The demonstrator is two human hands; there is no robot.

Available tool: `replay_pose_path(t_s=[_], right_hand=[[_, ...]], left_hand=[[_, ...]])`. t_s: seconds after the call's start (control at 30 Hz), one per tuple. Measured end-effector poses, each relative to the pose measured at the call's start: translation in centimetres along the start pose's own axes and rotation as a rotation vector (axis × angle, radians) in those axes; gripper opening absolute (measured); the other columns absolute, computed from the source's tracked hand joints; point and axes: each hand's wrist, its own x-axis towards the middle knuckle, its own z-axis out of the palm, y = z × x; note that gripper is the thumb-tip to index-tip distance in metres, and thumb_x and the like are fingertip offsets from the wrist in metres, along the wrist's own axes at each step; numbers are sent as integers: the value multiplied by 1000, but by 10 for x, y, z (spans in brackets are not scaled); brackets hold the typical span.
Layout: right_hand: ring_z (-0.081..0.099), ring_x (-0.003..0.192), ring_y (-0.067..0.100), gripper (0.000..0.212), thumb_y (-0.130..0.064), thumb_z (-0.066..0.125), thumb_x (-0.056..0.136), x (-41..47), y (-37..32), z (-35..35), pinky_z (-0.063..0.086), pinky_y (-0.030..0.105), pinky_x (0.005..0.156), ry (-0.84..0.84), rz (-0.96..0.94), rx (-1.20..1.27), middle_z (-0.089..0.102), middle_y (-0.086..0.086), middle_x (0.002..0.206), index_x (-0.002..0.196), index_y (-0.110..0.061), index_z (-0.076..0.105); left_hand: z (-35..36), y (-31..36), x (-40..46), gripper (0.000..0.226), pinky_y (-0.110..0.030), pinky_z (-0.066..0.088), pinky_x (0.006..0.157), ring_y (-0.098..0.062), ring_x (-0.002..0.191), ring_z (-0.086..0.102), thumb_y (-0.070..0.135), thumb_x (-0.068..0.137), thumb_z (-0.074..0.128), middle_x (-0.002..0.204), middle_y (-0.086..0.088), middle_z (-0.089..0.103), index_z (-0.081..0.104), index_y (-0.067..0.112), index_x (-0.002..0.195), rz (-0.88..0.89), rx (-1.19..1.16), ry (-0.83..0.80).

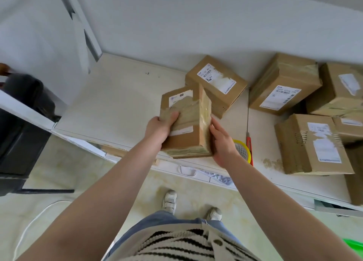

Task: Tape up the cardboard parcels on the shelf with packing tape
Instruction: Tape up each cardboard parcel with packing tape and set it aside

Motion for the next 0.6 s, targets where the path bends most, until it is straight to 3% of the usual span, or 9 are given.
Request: replay_pose_path(t_s=[0.07,0.13,0.23,0.37,0.6], right_hand=[[61,109,16,44,-45,44,101,3,-1,4,51,40,93,47,28,-104,64,0,125,141,-28,51],[56,121,15,73,-70,52,86,4,-5,9,46,42,103,26,20,-176,58,-3,137,148,-34,37],[56,125,16,100,-67,73,70,9,-11,12,49,43,102,9,-80,-215,53,-8,141,150,-50,15],[63,115,19,80,-38,73,86,10,-10,13,56,45,92,54,-143,-213,60,-3,132,148,-47,22],[64,107,17,70,-48,68,87,-24,-12,2,57,41,91,326,-56,-106,59,0,120,139,-18,32]], left_hand=[[4,1,-2,67,-38,54,79,-21,91,64,71,74,68,106,0,66,54,17,111,140,136,82],[7,0,-3,73,-39,52,75,-23,90,61,70,71,71,107,-2,60,47,16,112,263,325,123],[14,2,-13,72,-35,43,69,-24,82,52,64,76,71,106,-4,51,43,12,116,391,466,146],[18,4,-24,70,-35,38,68,-24,81,48,62,82,66,106,-4,45,40,10,120,413,524,158],[33,22,-38,71,-35,38,68,-28,90,56,65,81,64,113,-8,49,41,10,120,552,668,89]])
